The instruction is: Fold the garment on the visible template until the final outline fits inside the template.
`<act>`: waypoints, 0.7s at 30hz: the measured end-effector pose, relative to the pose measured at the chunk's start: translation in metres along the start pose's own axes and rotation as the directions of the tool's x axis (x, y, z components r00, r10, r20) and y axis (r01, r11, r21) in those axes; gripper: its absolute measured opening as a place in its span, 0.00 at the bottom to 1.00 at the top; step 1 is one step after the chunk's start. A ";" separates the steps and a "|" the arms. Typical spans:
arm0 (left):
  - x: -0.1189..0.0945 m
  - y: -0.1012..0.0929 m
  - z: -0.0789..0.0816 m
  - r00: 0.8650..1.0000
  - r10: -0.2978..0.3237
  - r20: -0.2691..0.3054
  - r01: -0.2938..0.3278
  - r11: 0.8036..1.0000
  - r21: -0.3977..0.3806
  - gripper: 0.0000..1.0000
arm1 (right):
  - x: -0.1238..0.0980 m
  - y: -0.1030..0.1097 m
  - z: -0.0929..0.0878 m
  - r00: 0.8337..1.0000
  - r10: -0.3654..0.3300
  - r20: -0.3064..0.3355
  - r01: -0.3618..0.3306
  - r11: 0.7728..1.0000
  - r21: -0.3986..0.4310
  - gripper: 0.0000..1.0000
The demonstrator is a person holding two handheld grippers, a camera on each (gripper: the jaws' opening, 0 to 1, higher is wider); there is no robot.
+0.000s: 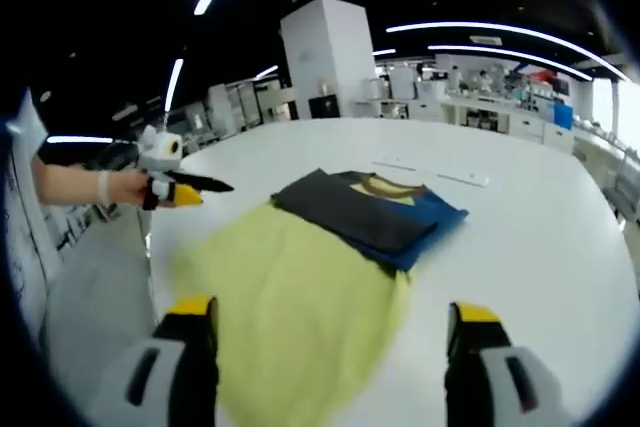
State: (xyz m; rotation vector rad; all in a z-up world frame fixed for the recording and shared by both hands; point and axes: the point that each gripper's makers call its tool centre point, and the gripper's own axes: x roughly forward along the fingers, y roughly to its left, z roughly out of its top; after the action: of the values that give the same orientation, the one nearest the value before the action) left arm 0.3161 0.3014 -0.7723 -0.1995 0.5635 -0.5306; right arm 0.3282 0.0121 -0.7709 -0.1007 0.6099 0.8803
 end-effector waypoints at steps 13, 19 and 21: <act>-0.051 0.007 -0.066 0.986 0.013 -0.167 -0.022 0.998 -0.052 0.70 | -0.021 0.016 -0.057 0.995 0.014 -0.094 -0.006 0.996 0.085 0.88; -0.064 0.006 -0.091 0.973 -0.002 -0.231 -0.022 0.994 -0.103 0.56 | -0.028 0.020 -0.080 0.990 0.014 -0.137 0.000 0.995 0.105 0.84; -0.067 0.006 -0.096 0.969 0.003 -0.248 -0.031 0.994 -0.108 0.54 | -0.031 0.022 -0.083 0.990 0.018 -0.143 -0.001 0.993 0.115 0.83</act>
State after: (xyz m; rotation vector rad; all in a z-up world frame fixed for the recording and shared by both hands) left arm 0.2175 0.3379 -0.8238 -0.2358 0.8386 -0.5108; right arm 0.2588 -0.0224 -0.8198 -0.0577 0.7949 0.8499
